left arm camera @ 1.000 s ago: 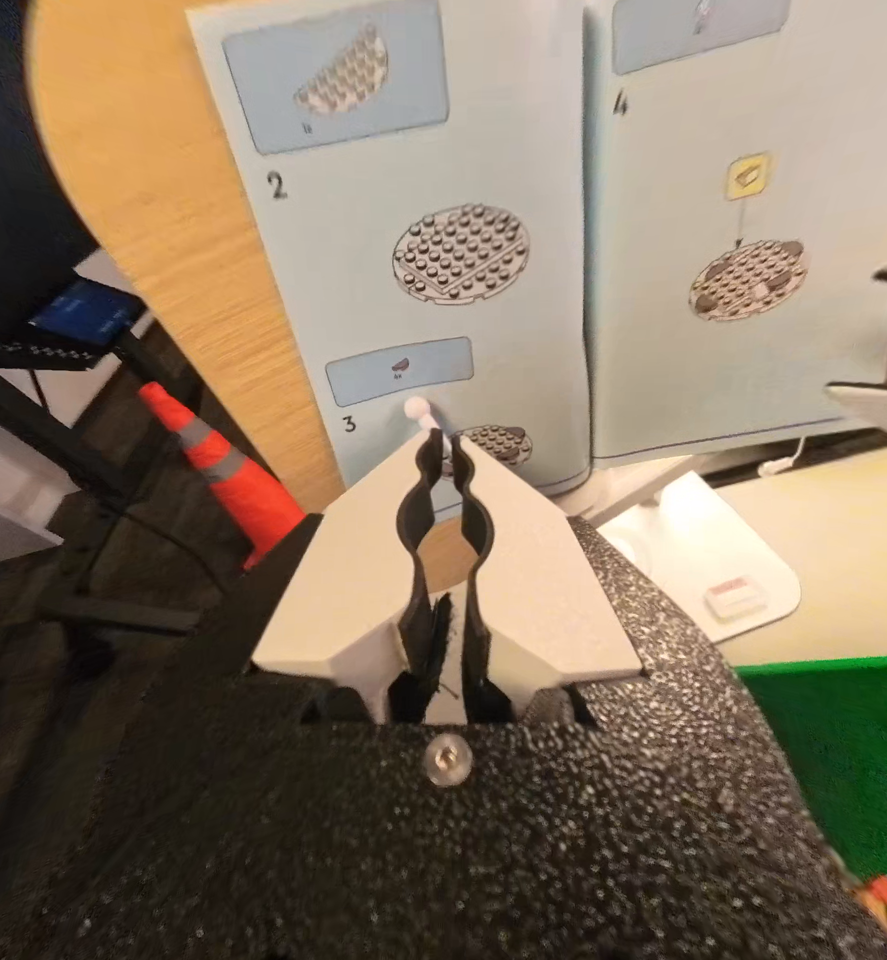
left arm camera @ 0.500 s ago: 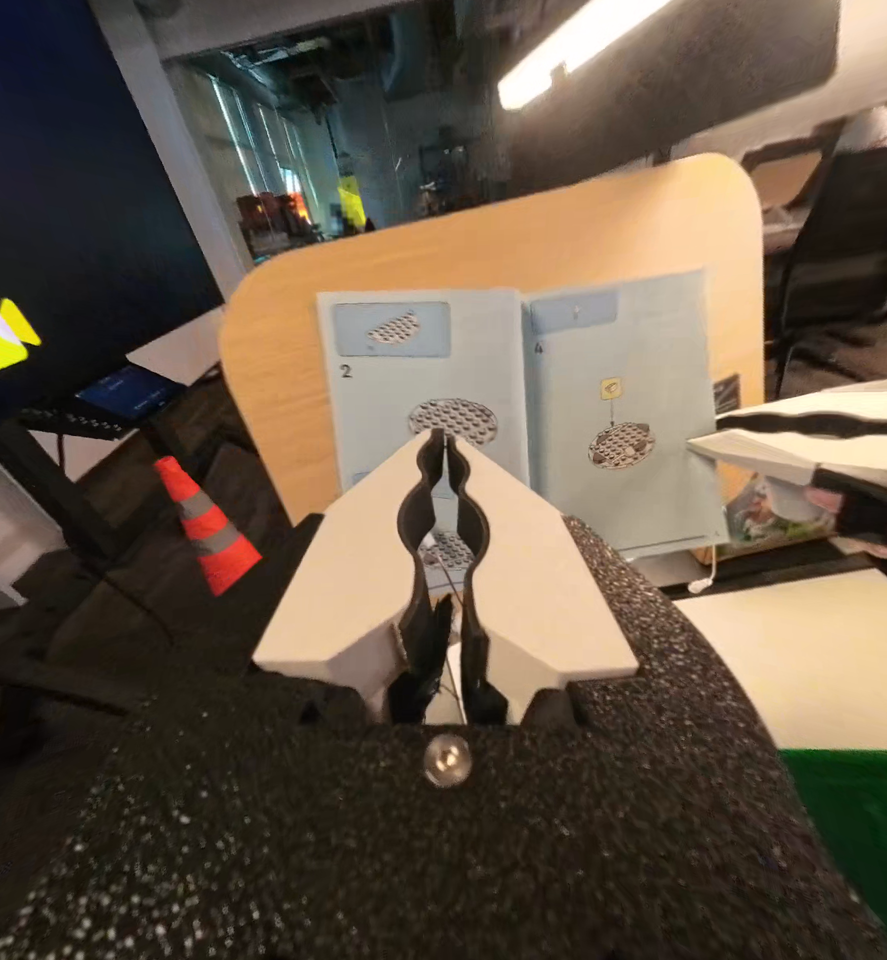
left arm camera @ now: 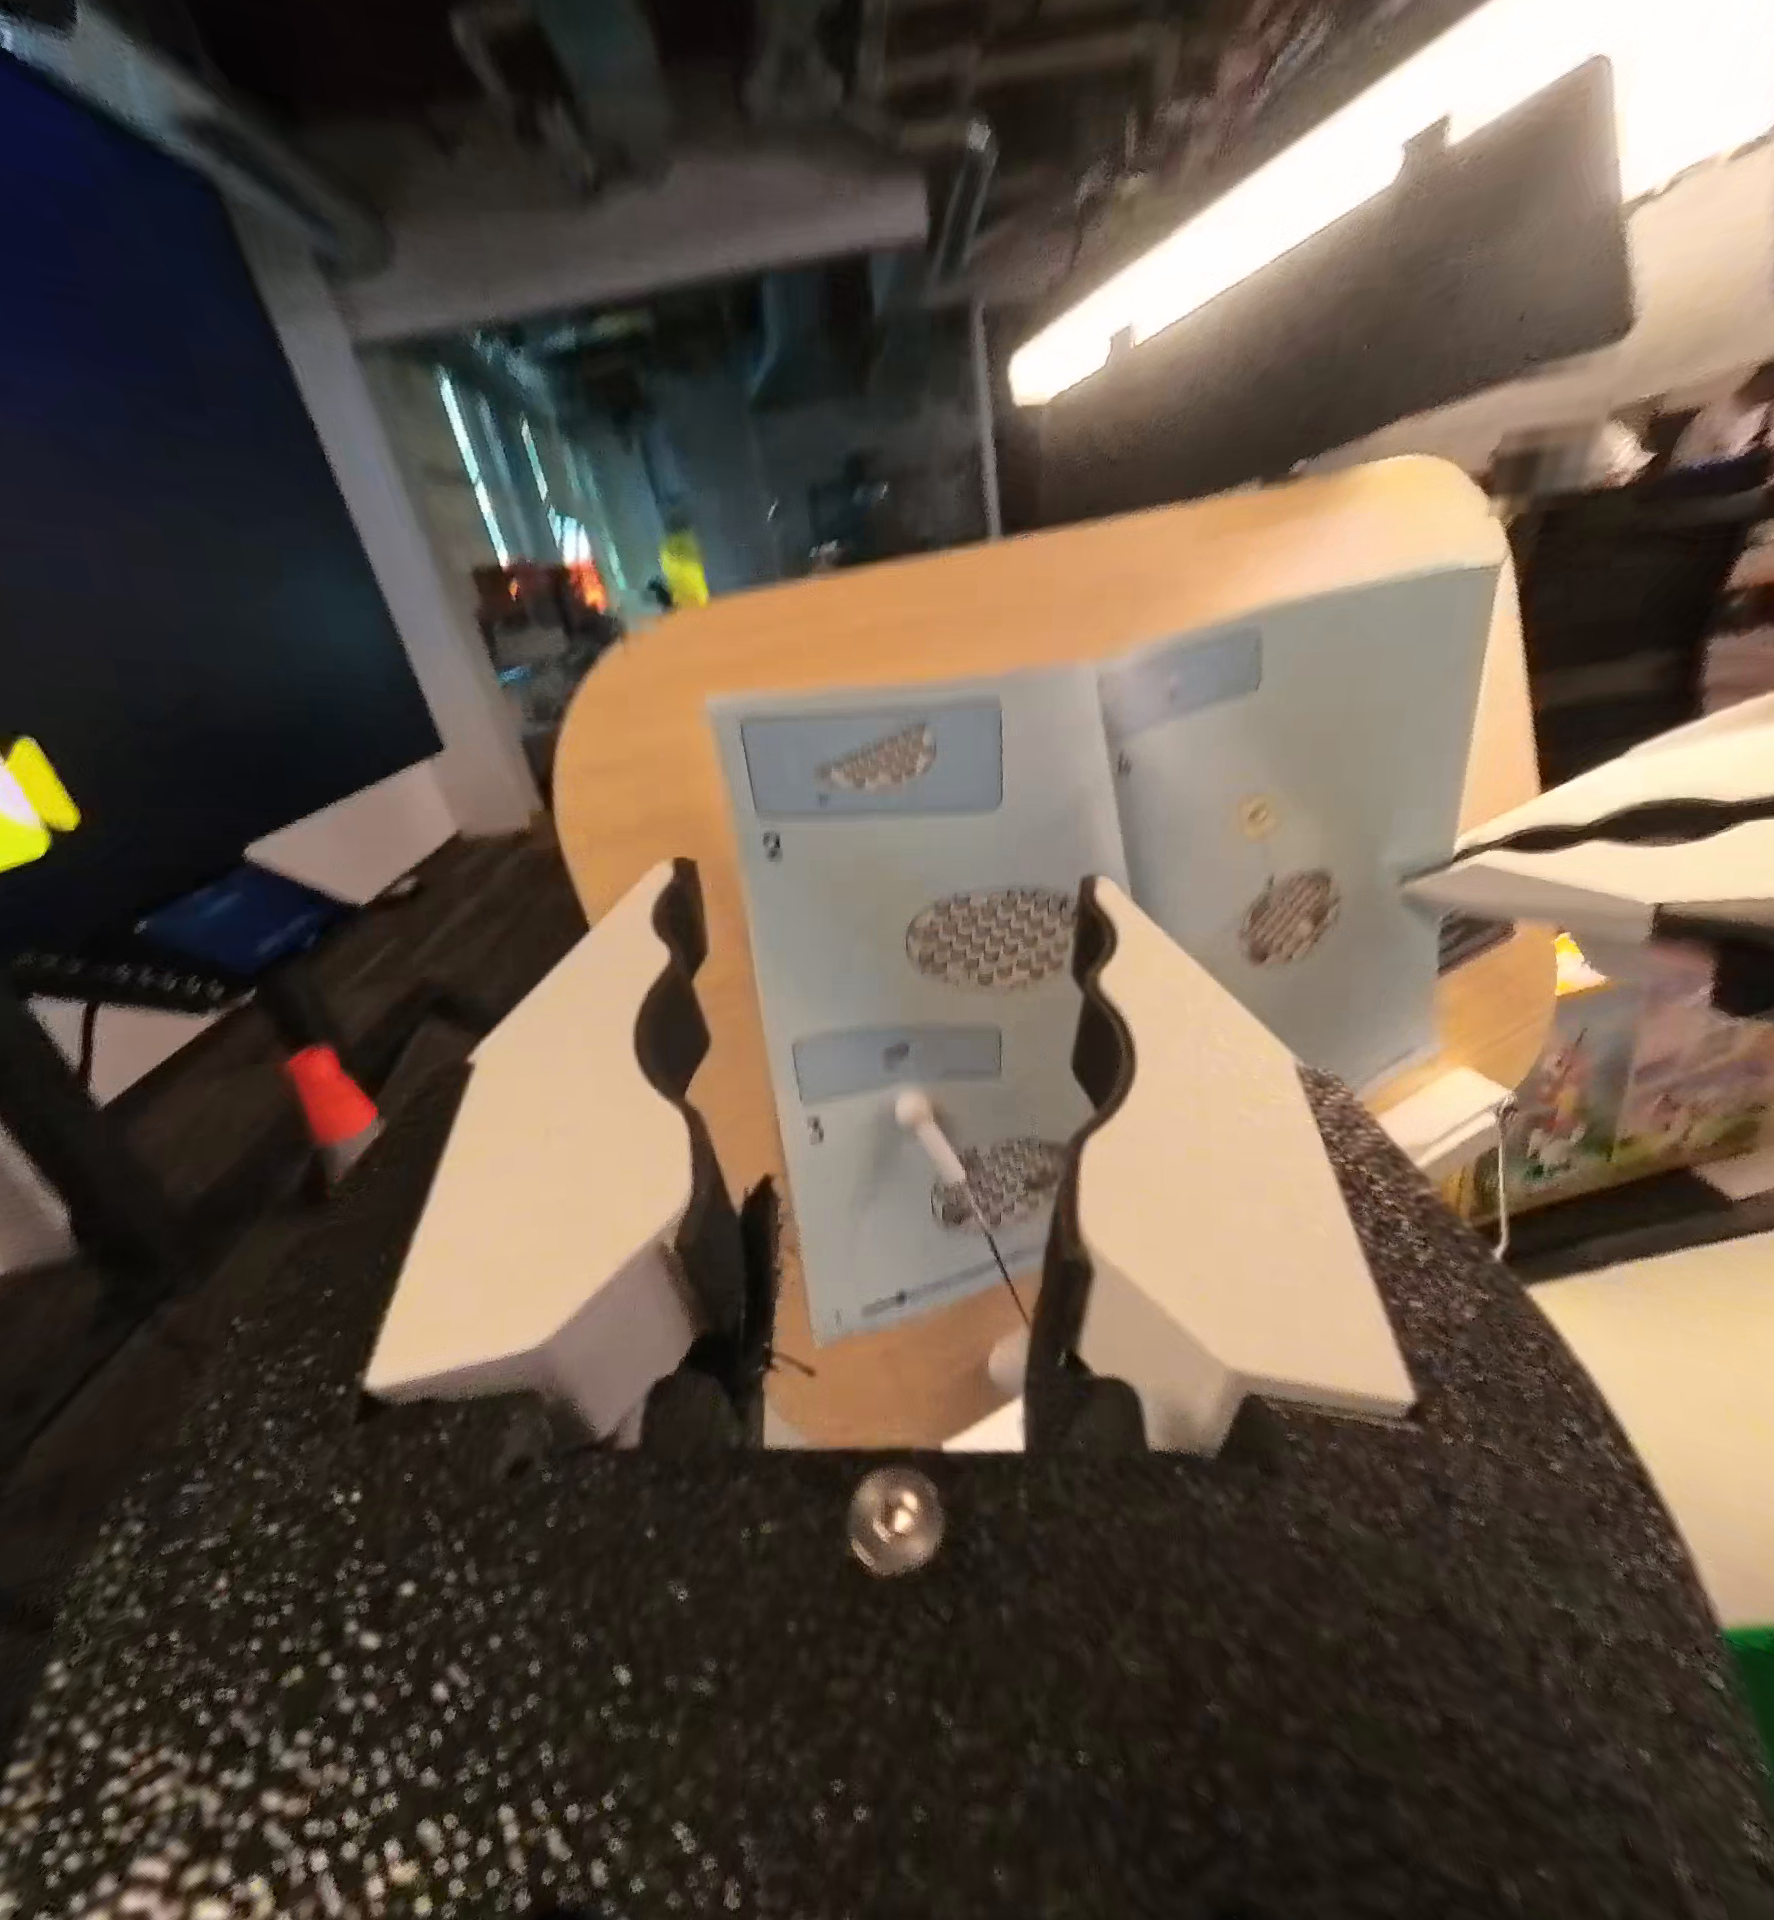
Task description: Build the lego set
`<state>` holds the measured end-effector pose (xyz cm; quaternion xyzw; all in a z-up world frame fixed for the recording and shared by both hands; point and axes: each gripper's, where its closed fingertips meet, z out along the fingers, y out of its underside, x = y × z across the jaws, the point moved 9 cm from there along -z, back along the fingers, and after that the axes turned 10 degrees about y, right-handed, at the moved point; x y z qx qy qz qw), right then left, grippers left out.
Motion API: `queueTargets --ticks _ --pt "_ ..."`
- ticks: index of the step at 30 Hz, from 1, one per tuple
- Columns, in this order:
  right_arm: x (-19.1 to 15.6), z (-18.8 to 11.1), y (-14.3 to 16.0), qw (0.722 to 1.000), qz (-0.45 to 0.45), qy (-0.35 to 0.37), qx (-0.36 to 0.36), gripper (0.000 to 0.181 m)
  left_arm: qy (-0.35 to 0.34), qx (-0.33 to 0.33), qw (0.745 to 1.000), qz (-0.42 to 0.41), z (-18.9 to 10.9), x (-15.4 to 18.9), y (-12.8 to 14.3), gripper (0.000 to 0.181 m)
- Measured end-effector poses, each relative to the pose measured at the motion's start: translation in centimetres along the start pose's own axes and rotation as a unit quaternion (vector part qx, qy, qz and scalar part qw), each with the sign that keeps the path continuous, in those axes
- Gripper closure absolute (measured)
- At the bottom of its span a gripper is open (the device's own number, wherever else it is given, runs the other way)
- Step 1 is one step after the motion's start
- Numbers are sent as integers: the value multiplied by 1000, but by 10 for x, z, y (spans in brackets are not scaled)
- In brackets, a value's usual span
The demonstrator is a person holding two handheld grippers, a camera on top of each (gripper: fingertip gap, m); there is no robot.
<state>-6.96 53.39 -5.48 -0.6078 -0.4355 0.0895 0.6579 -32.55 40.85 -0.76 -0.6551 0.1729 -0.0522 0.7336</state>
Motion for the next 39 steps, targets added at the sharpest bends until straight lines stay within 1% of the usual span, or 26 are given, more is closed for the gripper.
queueTargets --ticks 2,3,5,8,10,12,13,15,17,18,23,24,25,27,28,29,30,31,32,33,34,35,36,37,39 --pt "0 0 0 1000 2 -3 0 181 30 33 999 0 4 -7 -8 104" --pt "1 0 -1 1000 3 -4 1 181 48 41 998 1 8 -10 -12 103" --pt "1 1 -1 1000 3 -7 1 181 81 40 996 4 16 -20 -16 98" --pt "2 1 -1 1000 1 -11 2 181 118 36 992 32 25 -28 -23 103" --pt "2 1 0 1000 0 -12 3 181 134 8 991 30 33 -32 -25 117" --pt "3 1 1 1000 3 -12 5 181 149 -36 988 35 40 -34 -23 130" --pt "3 2 2 1000 6 -12 6 180 141 -63 987 44 43 -35 -22 137" --pt "3 2 4 1000 13 -10 8 180 115 -106 985 75 45 -37 -20 162" --pt "3 1 6 1000 20 -9 12 180 99 -128 983 83 43 -36 -22 175" --pt "3 0 7 1000 22 -9 13 180 98 -137 982 79 42 -35 -23 177" --pt "1 0 4 1000 25 6 18 179 45 -225 971 63 38 -28 -26 177" --pt "2 1 3 999 26 15 16 178 18 -235 970 67 38 -27 -28 171" --pt "3 1 2 999 27 27 15 177 -10 -233 969 86 37 -26 -31 160" --pt "4 1 1 998 26 48 16 175 -77 -208 966 130 34 -21 -43 128" --pt "4 0 2 998 23 57 19 173 -102 -189 966 144 32 -15 -50 118" --pt "3 -1 2 997 18 69 23 172 -111 -160 968 157 30 -4 -57 115" --pt "3 -3 4 996 12 83 27 170 -106 -131 971 172 29 10 -62 118" --pt "3 -5 6 995 7 91 30 166 -84 -112 971 192 30 28 -63 127" --pt "2 -8 9 995 6 97 30 162 -48 -103 971 212 33 48 -61 137" --pt "1 -11 14 994 8 103 30 157 -9 -106 968 228 37 68 -55 145" --pt "0 -16 19 994 13 107 29 153 43 -125 961 244 44 88 -45 158" --pt "-1 -22 25 993 22 116 26 150 84 -156 950 258 52 103 -34 164" --pt "-2 -29 31 991 34 124 25 147 105 -189 939 269 60 114 -22 168" --pt "-5 -36 37 991 49 121 27 146 131 -226 924 280 69 123 -9 178" --pt "-17 -49 52 994 68 88 15 146 144 -284 903 290 86 128 13 180"
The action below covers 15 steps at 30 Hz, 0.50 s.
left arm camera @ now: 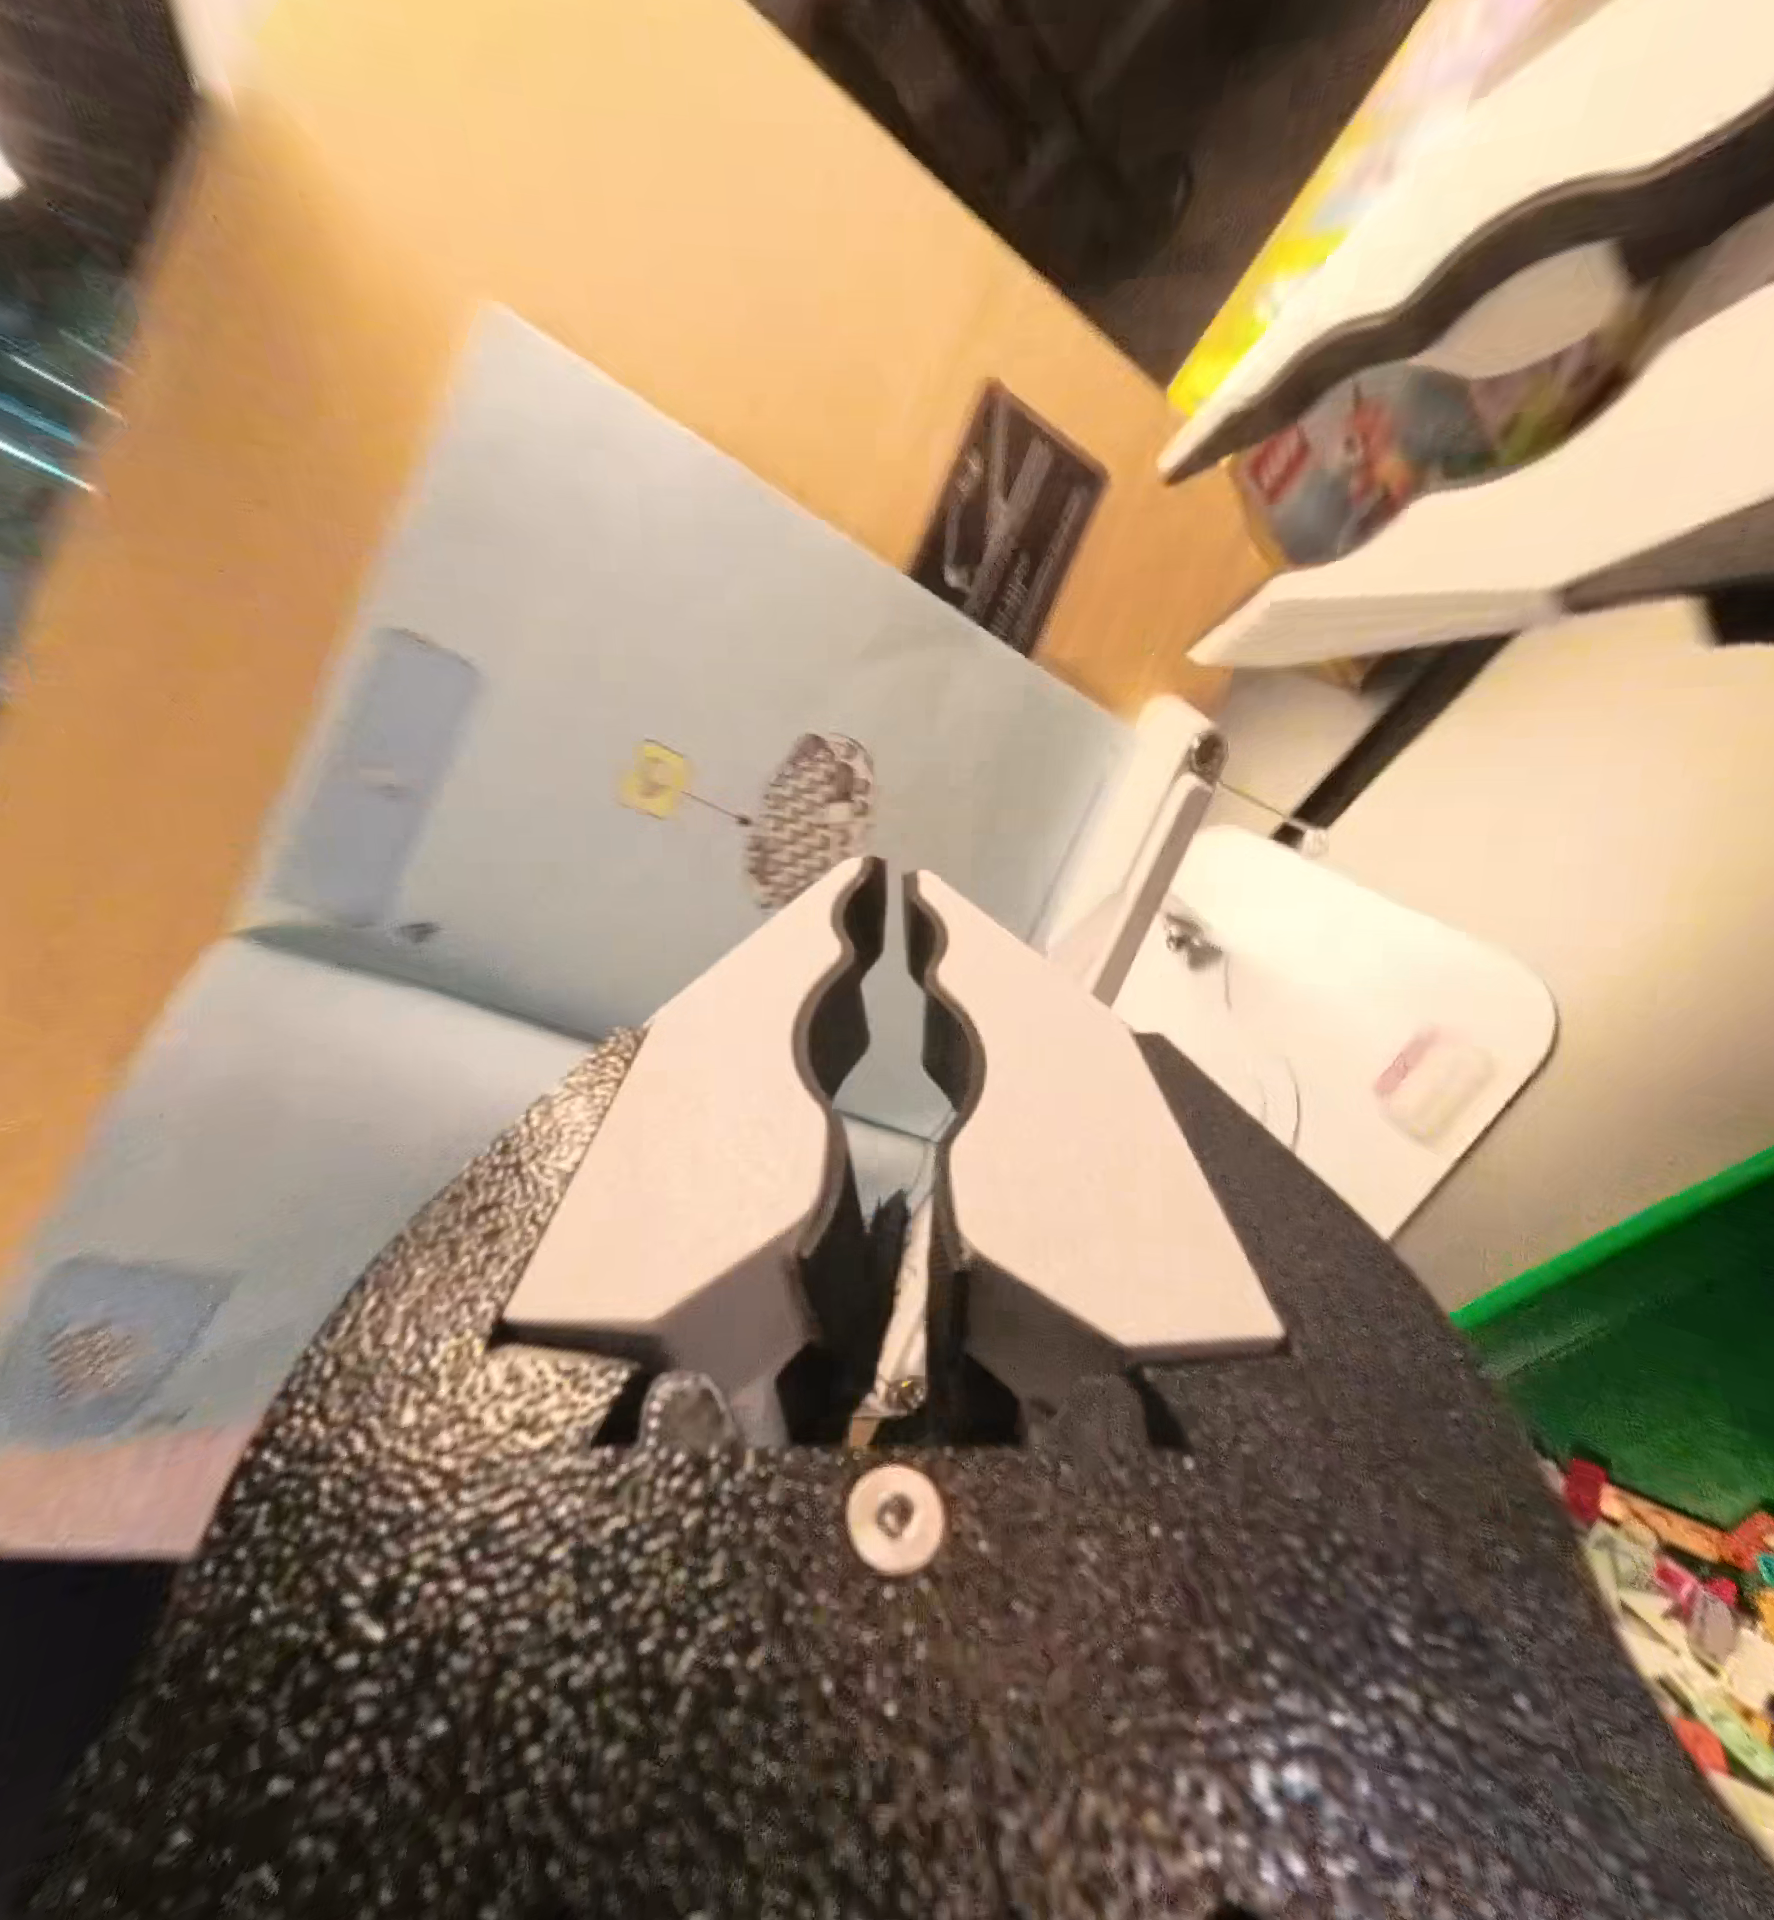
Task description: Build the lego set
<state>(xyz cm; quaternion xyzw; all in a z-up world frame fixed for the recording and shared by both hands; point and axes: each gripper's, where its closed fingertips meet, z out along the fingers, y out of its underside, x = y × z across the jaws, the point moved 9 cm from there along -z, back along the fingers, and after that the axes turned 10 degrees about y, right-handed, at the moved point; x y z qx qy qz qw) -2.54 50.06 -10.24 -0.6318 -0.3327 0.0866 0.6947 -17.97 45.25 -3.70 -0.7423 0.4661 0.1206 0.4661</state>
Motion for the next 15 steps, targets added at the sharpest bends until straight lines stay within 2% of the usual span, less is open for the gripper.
queueTargets --ticks 3,5,11,12,14,15 --pt "-22 -8 31 995 -10 -67 -68 147 15 -32 999 -18 27 -1 6 181" --pt "-35 -5 48 991 -15 -83 -108 147 25 -34 998 -49 39 -5 10 181" --pt "-58 23 68 992 -42 24 -118 143 46 24 989 -140 49 -13 12 181" --pt "-59 26 69 991 -57 45 -112 150 50 35 987 -151 49 -14 12 181" --pt "-59 26 72 988 -92 70 -107 179 57 53 980 -181 51 -15 12 181" --pt "-57 24 72 985 -114 82 -104 181 61 62 977 -193 52 -15 13 181"
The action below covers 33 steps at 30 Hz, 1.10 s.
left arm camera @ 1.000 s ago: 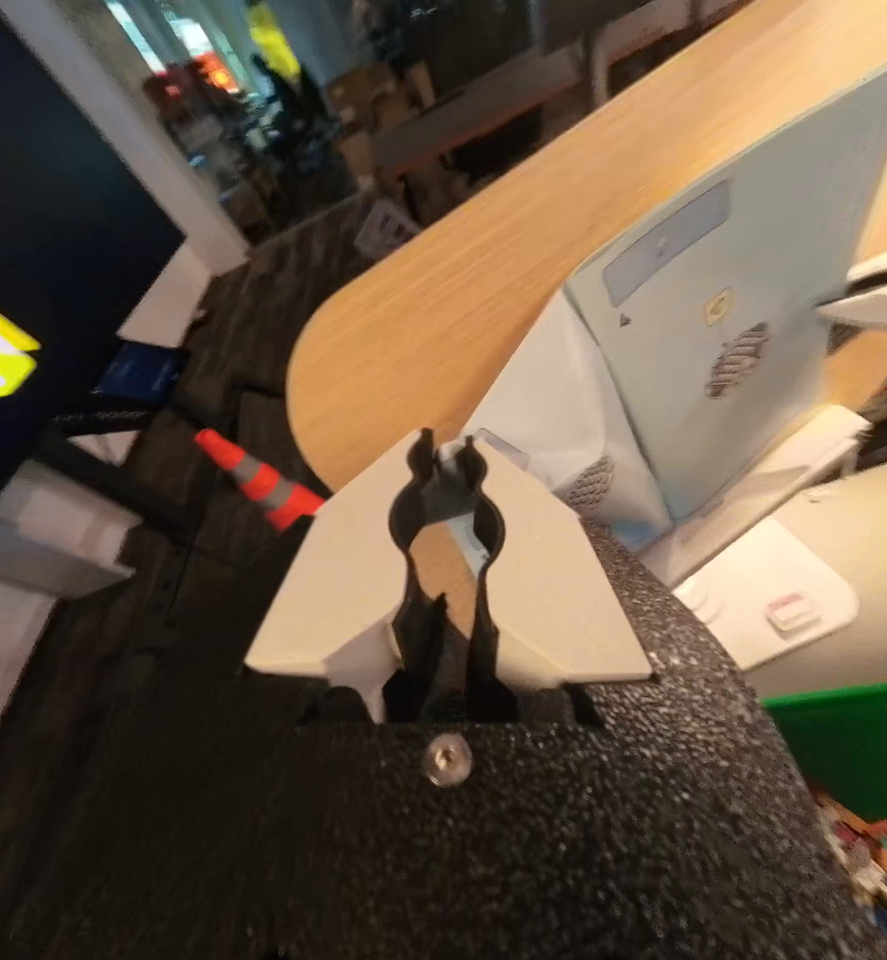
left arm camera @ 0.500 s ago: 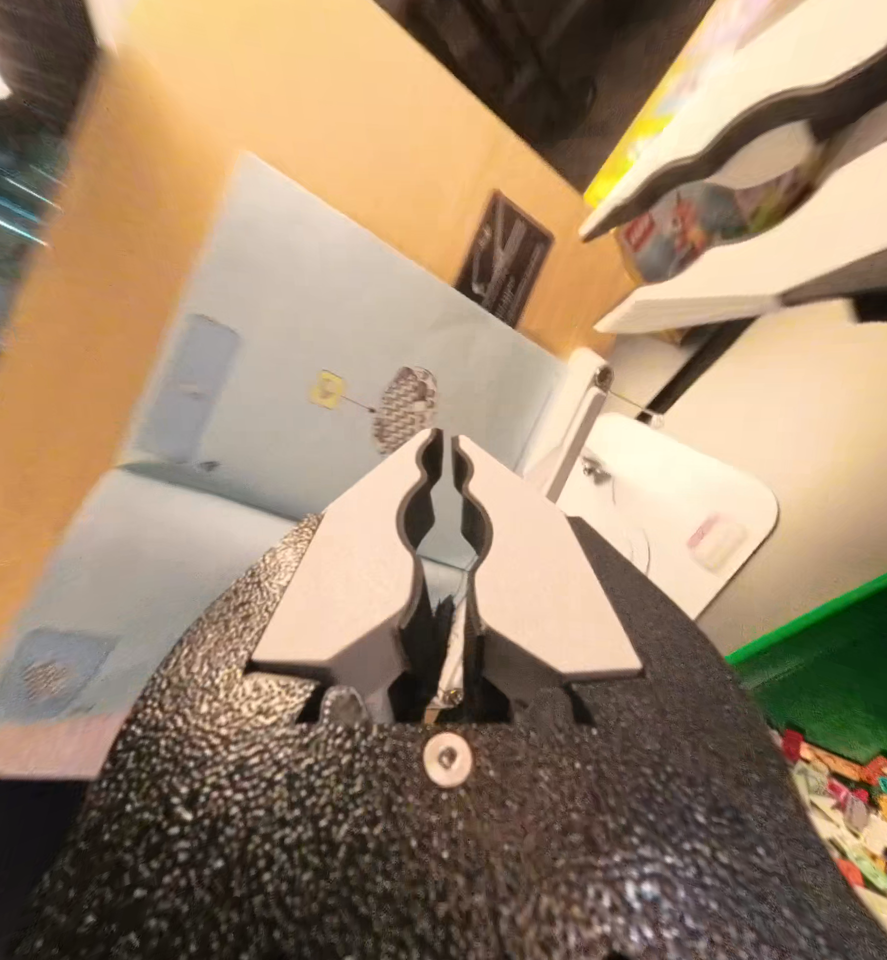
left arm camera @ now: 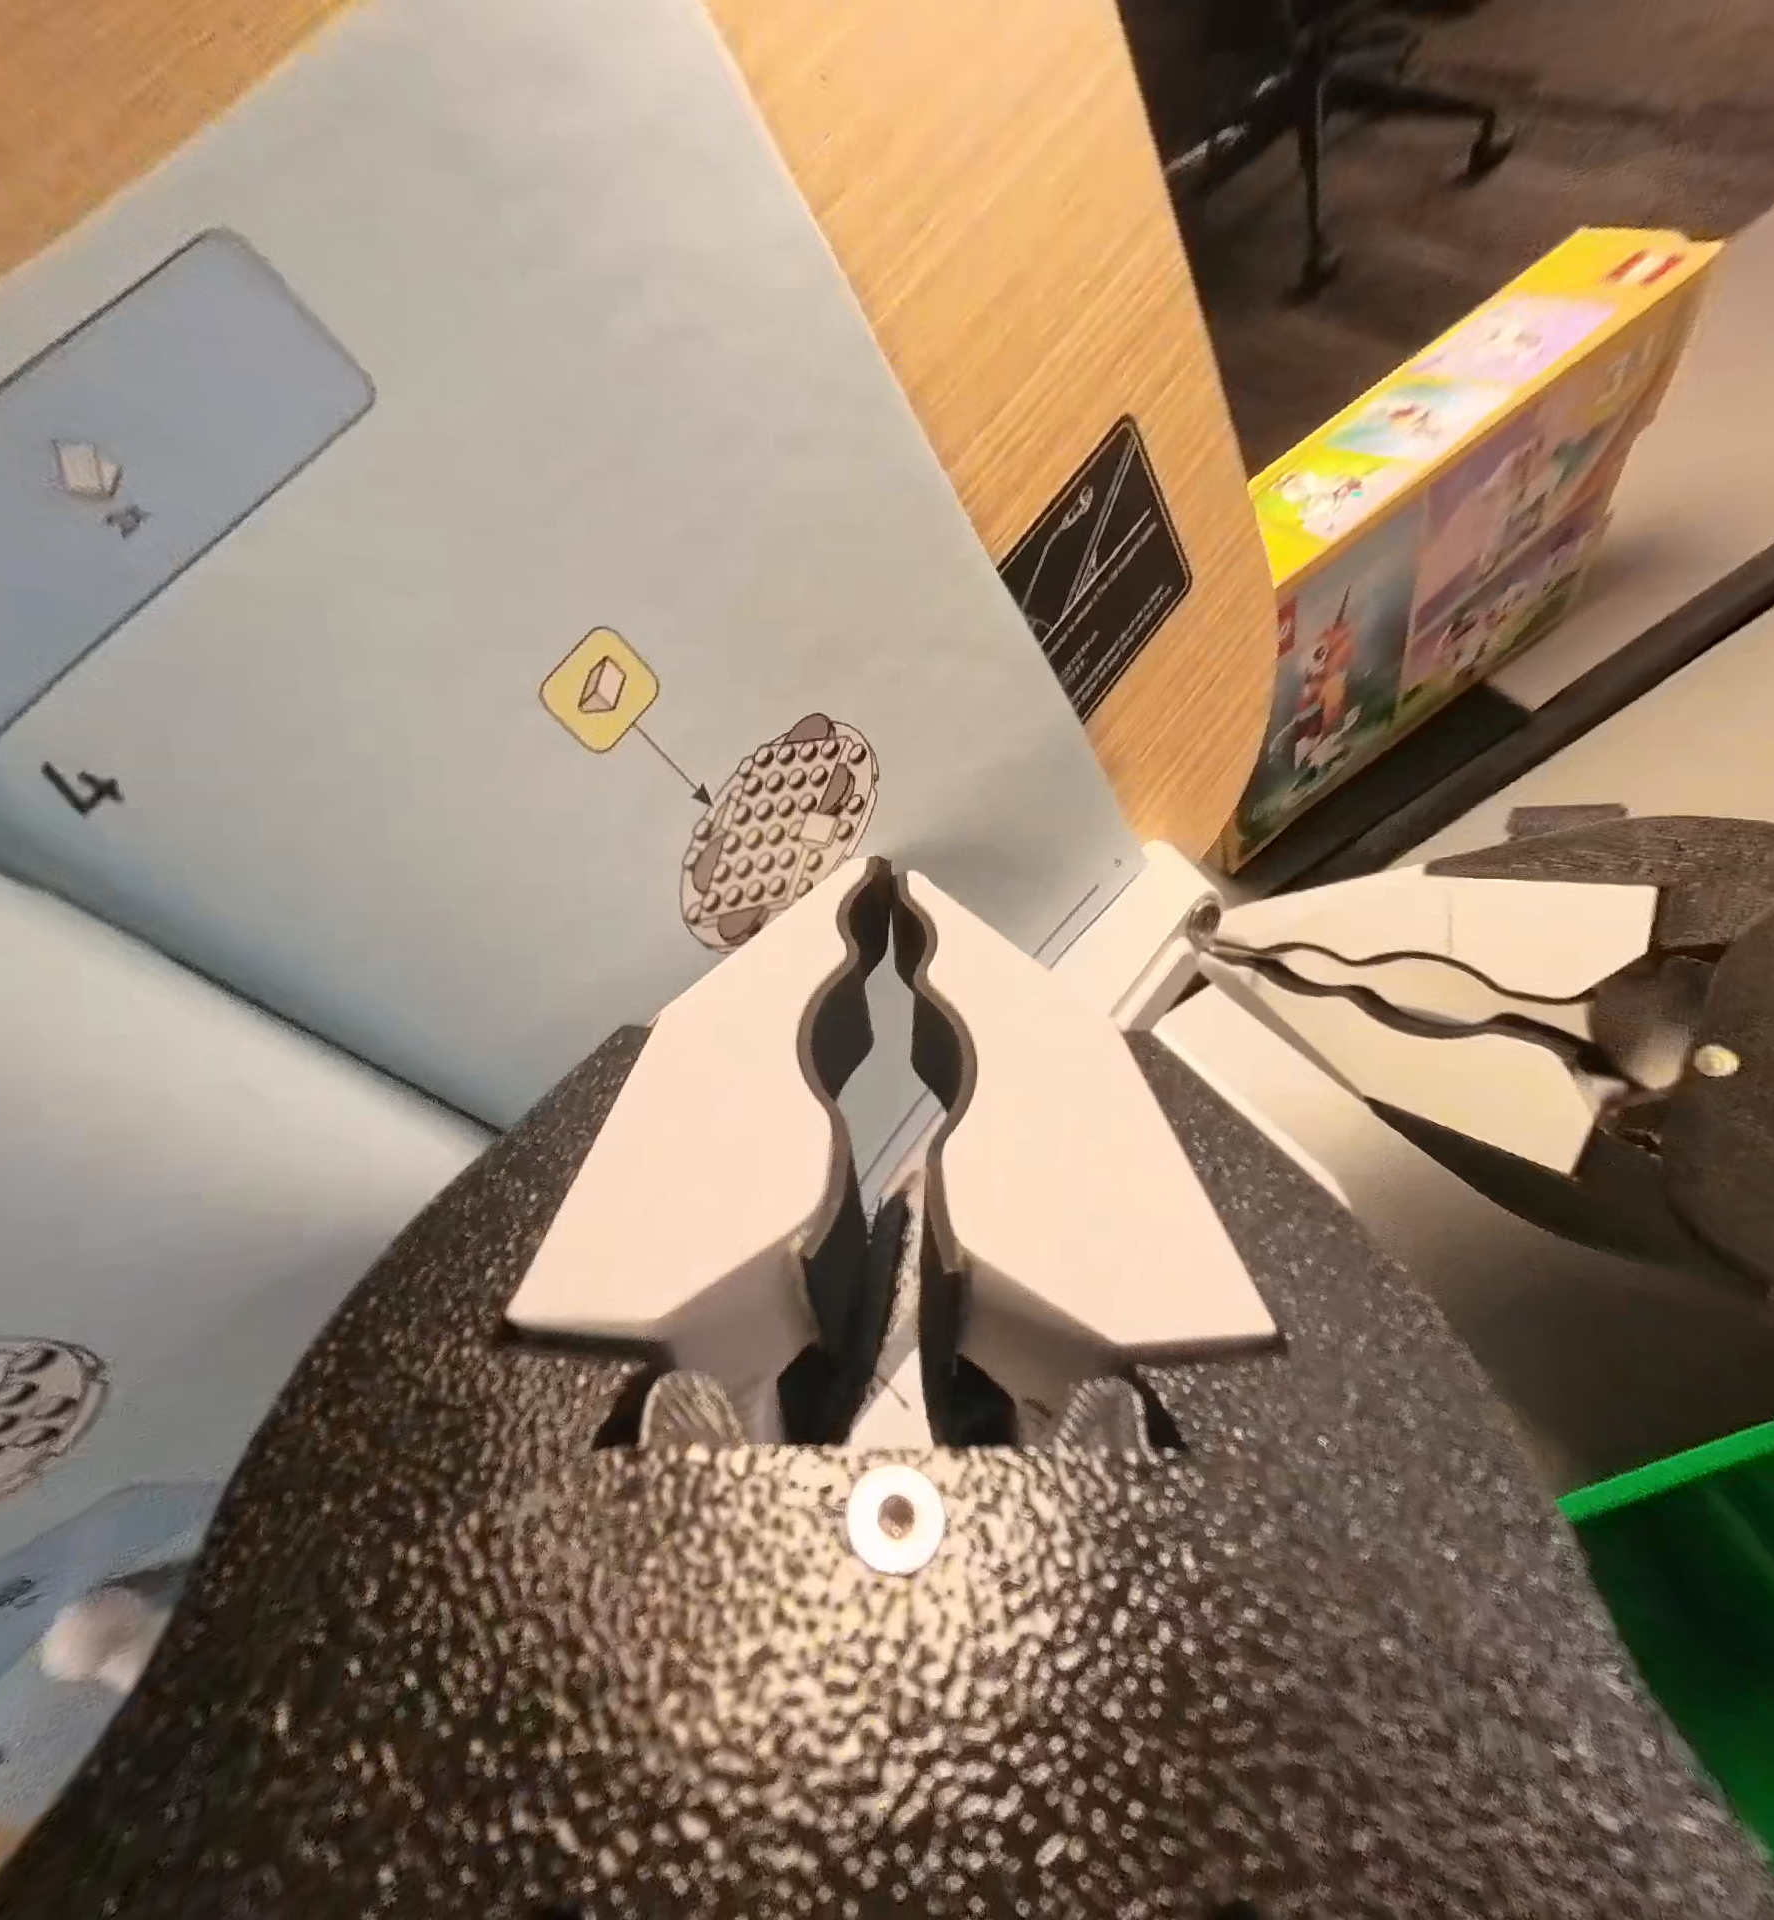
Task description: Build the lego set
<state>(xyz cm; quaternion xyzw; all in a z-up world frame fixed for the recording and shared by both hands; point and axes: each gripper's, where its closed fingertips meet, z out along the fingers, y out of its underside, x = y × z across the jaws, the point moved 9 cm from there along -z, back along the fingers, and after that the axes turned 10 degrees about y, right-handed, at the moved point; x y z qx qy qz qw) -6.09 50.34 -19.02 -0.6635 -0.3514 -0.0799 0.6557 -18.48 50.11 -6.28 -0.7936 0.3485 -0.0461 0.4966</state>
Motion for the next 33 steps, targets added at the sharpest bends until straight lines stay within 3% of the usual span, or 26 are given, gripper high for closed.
queueTargets --ticks 5,8,12,15,23,28,33 --pt "21 -11 -1 988 -139 68 17 181 -6 28 999 -24 1 1 3 181" --pt "27 -14 -6 949 -288 123 39 181 -12 32 999 -29 1 2 4 181" --pt "33 -13 -9 862 -469 173 90 181 -17 28 999 -28 1 3 3 181" --pt "41 -14 -13 769 -594 190 143 181 -20 28 999 -27 2 3 3 181" --pt "56 -7 -42 562 -771 172 244 181 -17 30 999 -34 1 3 3 181" --pt "58 -2 -57 460 -827 148 288 181 -36 26 999 -17 2 5 3 181" --pt "55 0 -68 389 -858 124 312 181 -39 23 999 -13 3 5 2 181"
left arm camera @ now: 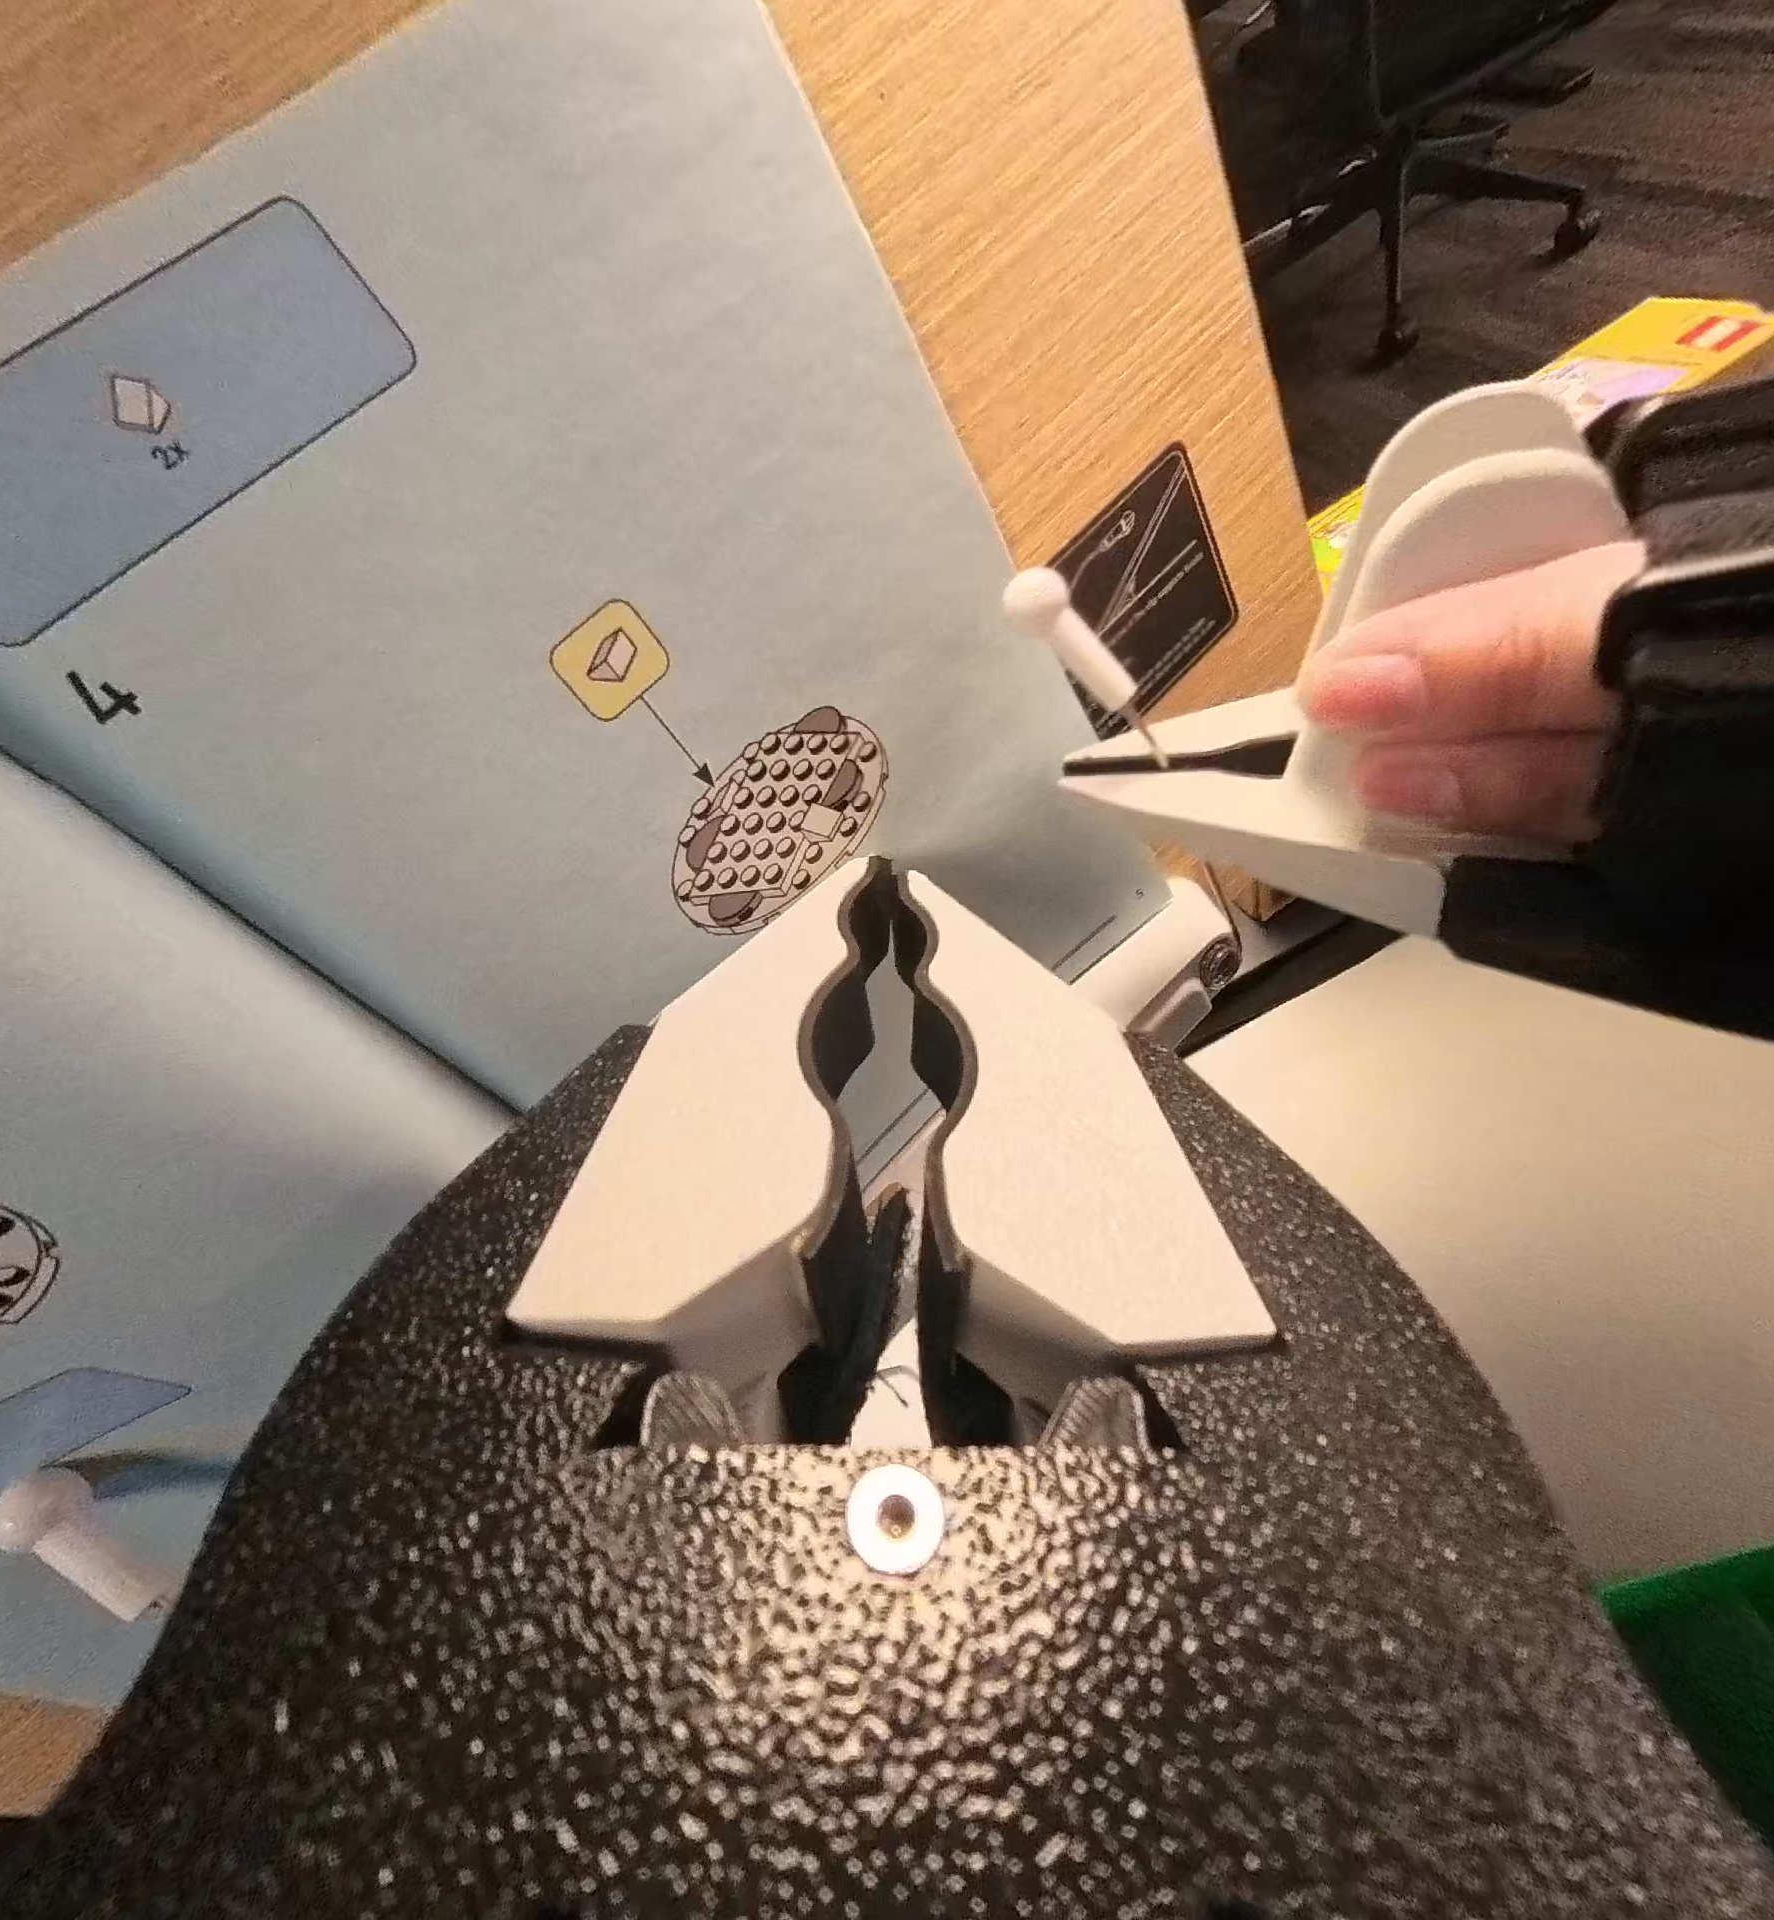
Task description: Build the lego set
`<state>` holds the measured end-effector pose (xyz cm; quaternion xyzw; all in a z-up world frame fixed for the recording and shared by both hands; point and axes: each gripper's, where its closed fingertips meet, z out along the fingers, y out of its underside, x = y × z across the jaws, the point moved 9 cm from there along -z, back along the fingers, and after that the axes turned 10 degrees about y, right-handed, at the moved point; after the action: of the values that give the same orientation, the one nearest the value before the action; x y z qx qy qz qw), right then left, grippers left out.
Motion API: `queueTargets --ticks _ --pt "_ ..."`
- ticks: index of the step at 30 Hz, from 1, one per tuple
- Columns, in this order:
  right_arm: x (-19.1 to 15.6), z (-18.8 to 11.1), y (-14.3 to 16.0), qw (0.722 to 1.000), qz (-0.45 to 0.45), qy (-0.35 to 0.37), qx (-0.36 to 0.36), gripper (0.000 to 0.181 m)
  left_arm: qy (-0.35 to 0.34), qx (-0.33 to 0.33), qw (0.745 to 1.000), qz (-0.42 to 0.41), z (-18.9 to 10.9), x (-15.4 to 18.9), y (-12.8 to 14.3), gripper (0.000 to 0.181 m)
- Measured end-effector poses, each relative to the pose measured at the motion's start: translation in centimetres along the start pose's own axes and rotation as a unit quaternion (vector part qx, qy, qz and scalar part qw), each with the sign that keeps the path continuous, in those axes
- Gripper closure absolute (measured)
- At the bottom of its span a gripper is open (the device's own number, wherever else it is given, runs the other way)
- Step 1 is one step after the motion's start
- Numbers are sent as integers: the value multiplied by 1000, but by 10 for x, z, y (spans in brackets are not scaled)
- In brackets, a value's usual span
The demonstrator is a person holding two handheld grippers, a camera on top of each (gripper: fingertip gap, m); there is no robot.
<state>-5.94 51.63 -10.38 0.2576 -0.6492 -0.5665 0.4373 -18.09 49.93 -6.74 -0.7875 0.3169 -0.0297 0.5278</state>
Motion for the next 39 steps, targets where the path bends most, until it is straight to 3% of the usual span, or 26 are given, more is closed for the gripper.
queueTargets --ticks 5,9,12,15,18,21,23,25,27,28,30,31,33,36,39 --pt "9 15 -2 1000 -3 -19 21 177 9 28 999 -34 0 -2 4 181" --pt "27 18 -5 993 98 -61 -4 161 9 57 997 -45 -5 1 8 181" --pt "34 0 4 976 192 -93 -41 137 29 106 994 -28 -40 7 2 167" --pt "40 -40 15 939 312 -112 -88 119 24 130 991 -31 -97 14 -3 154" --pt "42 -97 23 856 482 -119 -145 116 -1 153 987 -44 -164 37 2 140" --pt "48 -163 17 710 676 -85 -176 116 -13 200 978 -58 -220 91 14 140" --pt "52 -202 6 595 782 -50 -180 117 15 239 969 -63 -241 144 22 141" --pt "52 -237 -9 483 852 -22 -199 116 55 278 957 -59 -246 202 29 142" --pt "44 -271 -25 372 893 7 -253 115 134 344 925 -87 -241 262 36 143" --pt "36 -286 -35 328 901 12 -283 116 177 372 905 -107 -233 291 42 144" --pt "17 -315 -58 261 904 17 -337 116 195 365 902 -119 -206 330 55 135" --pt "9 -328 -68 237 901 24 -362 117 180 359 909 -115 -190 339 61 130" --pt "-3 -350 -85 222 884 39 -409 117 138 354 919 -105 -158 343 71 127" --pt "-10 -364 -97 250 863 42 -438 120 81 336 935 -78 -109 334 81 127" --pt "-13 -369 -97 288 828 74 -475 131 78 319 941 -80 -72 327 81 126"
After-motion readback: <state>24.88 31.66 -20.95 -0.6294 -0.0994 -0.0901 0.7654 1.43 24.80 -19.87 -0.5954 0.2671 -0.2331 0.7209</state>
